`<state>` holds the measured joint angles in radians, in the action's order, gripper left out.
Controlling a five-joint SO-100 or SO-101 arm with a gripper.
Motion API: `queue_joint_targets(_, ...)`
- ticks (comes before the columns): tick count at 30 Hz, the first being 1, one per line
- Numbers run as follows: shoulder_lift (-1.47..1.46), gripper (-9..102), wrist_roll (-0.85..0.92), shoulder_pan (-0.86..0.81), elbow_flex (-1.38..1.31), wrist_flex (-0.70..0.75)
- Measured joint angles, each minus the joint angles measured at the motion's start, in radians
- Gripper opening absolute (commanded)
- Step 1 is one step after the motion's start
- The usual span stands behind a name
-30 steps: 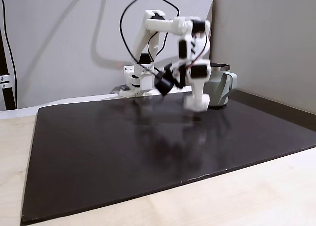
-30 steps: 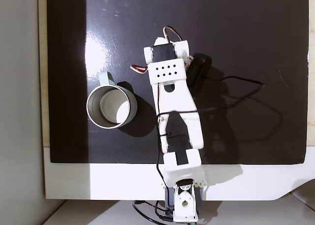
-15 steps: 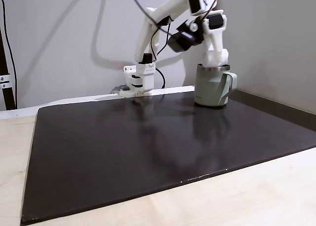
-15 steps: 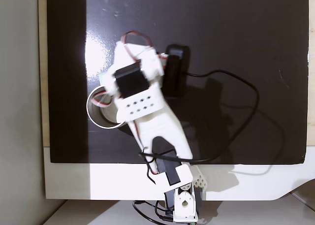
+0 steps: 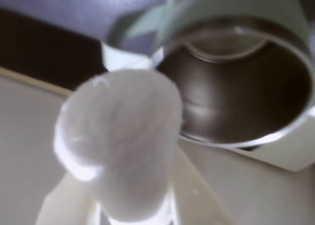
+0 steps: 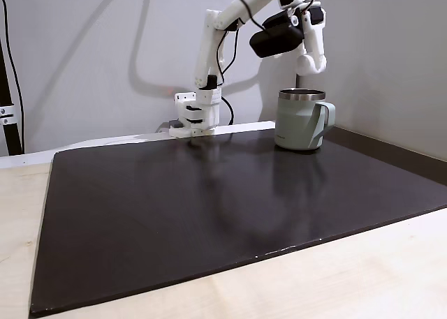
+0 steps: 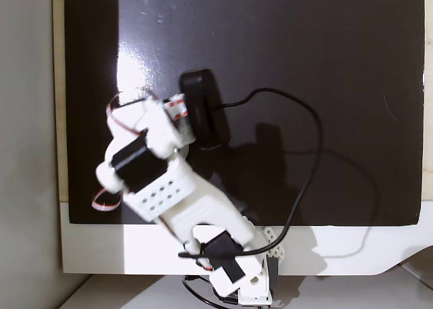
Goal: Grasp a gauze and put it in the cup.
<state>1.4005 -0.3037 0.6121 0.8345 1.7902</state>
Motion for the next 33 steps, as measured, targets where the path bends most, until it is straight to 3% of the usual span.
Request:
queue_joint_targets(11,0.130,0,0.048,0.026,0.239,0.000)
queue_joint_targets(23,0.138,0,0.048,0.025,0.319,-0.002)
queue_joint_targets(29,0.138,26,0.048,0.025,0.319,-0.002)
queue_joint_targets(33,0.138,33,0.048,0.032,0.319,-0.005)
